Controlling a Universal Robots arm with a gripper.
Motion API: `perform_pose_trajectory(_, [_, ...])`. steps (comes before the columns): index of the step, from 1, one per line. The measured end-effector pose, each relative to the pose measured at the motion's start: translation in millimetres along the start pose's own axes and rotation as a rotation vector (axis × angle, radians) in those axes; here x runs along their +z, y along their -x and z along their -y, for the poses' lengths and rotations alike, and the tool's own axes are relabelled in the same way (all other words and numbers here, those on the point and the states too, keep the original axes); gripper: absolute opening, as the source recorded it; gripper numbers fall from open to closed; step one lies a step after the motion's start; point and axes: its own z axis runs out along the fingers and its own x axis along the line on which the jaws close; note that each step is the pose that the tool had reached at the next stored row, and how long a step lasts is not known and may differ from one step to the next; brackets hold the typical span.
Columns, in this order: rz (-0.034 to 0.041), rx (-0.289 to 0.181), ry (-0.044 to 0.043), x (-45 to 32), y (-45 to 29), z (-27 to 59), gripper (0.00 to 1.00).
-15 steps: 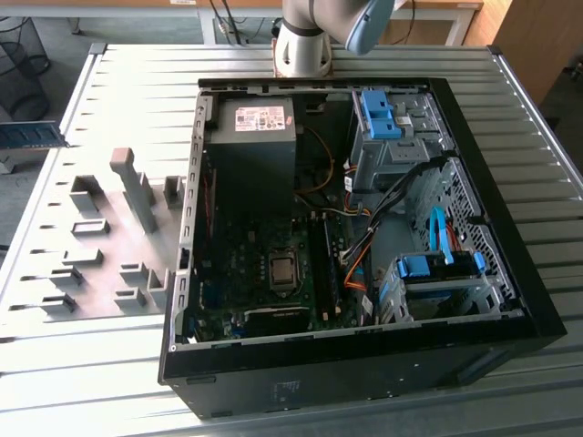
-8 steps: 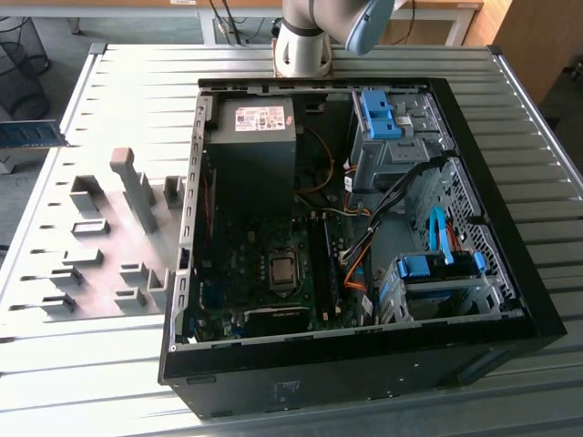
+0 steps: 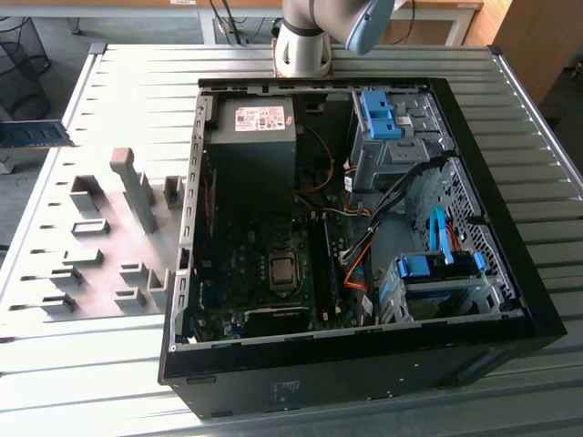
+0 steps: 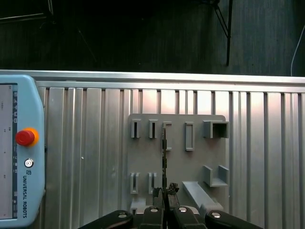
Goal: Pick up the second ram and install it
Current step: 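Pick up the second ram and move it above second insertion slot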
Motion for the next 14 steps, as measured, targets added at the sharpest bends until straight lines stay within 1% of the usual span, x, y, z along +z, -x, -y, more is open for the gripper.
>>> perform_pose_trajectory(14, [0.0, 0.0, 0.0001, -0.4, 0.0, 10.8, 0.14])
